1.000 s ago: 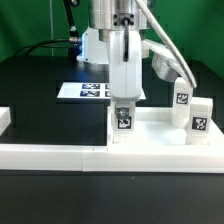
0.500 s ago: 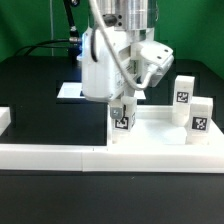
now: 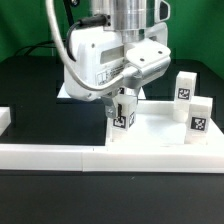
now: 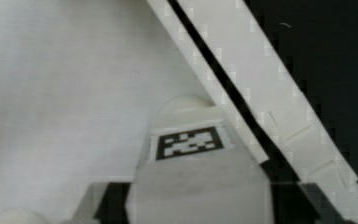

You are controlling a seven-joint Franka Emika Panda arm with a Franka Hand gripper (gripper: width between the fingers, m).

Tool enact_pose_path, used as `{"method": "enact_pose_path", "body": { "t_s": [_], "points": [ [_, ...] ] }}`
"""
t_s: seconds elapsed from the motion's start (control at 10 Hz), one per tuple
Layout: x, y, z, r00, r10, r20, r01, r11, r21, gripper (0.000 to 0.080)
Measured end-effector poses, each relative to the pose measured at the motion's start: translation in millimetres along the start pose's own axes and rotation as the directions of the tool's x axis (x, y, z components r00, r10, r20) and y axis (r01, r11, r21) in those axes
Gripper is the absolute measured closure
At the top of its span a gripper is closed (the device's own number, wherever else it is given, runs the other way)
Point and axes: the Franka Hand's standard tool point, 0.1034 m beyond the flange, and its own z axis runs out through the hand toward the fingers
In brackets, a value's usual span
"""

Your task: Assemble square table

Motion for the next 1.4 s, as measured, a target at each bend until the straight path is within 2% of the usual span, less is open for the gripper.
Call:
{"method": "enact_pose_path", "body": {
  "t_s": [0.2, 0.4, 0.5, 0.6, 0.7, 0.8, 0.9, 1.0, 1.1, 1.2, 1.3, 1.4],
  "points": [
    [2.6, -2.0, -1.8, 1.000, -0.001, -0.012, 0.001, 1.000, -0.028, 0.0483],
    [2.5, 0.5, 0.4, 0.999, -0.041, -0.014, 0.040, 0.999, -0.032, 0.0483],
    [2.5, 0.5, 0.5, 0.999, -0.041, -0.014, 0.041, 0.999, -0.032, 0.0409],
    [2.5, 0.5, 0.5, 0.999, -0.043, -0.014, 0.042, 0.999, -0.032, 0.0409],
    [2.5, 0.6, 0.6, 0.999, -0.043, -0.014, 0.043, 0.999, -0.032, 0.0232],
    [2.4, 0.7, 0.6, 0.999, -0.044, -0.014, 0.043, 0.999, -0.032, 0.0175],
    [-2.4, 7.5, 0.3, 0.999, -0.048, -0.007, 0.048, 0.999, -0.023, 0.0155],
    [-14.5, 41.0, -3.0, 0.996, -0.091, 0.016, 0.092, 0.996, -0.016, 0.0155],
    [-14.1, 51.8, -16.3, 0.991, -0.127, 0.033, 0.128, 0.991, -0.029, 0.0151],
    [-10.2, 46.1, -24.8, 0.992, -0.116, 0.042, 0.117, 0.993, -0.010, 0.0151],
    [-9.3, 45.9, -16.6, 0.992, -0.120, 0.032, 0.120, 0.993, 0.000, 0.0150],
    [-9.9, 47.3, -13.4, 0.992, -0.123, 0.027, 0.123, 0.992, -0.004, 0.0150]
  ]
}}
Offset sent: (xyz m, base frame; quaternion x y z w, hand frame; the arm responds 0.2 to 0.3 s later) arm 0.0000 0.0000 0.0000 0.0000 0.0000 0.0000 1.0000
